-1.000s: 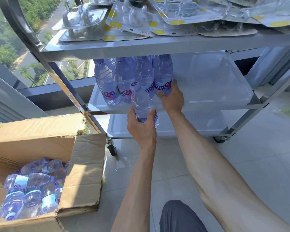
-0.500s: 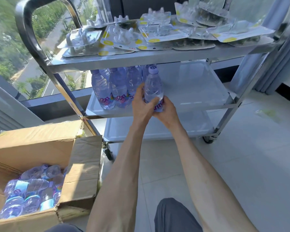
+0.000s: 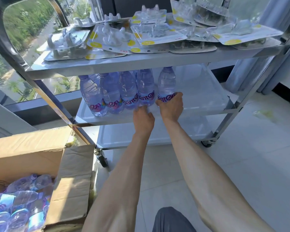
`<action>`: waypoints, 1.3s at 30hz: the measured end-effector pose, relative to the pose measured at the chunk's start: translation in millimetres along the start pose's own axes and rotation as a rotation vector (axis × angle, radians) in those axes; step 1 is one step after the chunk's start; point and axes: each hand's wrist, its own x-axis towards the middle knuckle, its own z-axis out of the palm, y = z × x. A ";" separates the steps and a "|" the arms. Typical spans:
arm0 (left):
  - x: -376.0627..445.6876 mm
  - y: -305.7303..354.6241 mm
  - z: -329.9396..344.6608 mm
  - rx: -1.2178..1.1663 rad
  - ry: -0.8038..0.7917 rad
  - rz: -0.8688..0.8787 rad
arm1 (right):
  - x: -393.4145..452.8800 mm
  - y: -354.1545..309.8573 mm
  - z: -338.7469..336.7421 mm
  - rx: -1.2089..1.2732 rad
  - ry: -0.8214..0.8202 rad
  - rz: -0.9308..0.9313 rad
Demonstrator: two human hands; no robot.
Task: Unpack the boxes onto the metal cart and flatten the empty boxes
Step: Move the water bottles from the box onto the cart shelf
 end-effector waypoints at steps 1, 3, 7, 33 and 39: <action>-0.9 -3.4 4.3 0.044 0.016 0.012 | 1.8 0.7 3.6 -0.005 0.001 -0.009; -1.2 -4.7 9.8 0.063 0.065 0.003 | 1.7 6.3 8.7 -0.013 0.025 -0.040; 14.0 7.0 9.3 0.007 0.136 -0.122 | -3.8 17.8 18.4 0.018 0.101 -0.077; 21.0 -21.5 -12.9 -0.105 0.403 -0.300 | -9.4 20.9 23.7 0.031 0.125 -0.123; 16.7 -49.7 -50.2 -0.270 0.570 -0.604 | -28.2 5.0 28.7 0.023 -0.011 -0.092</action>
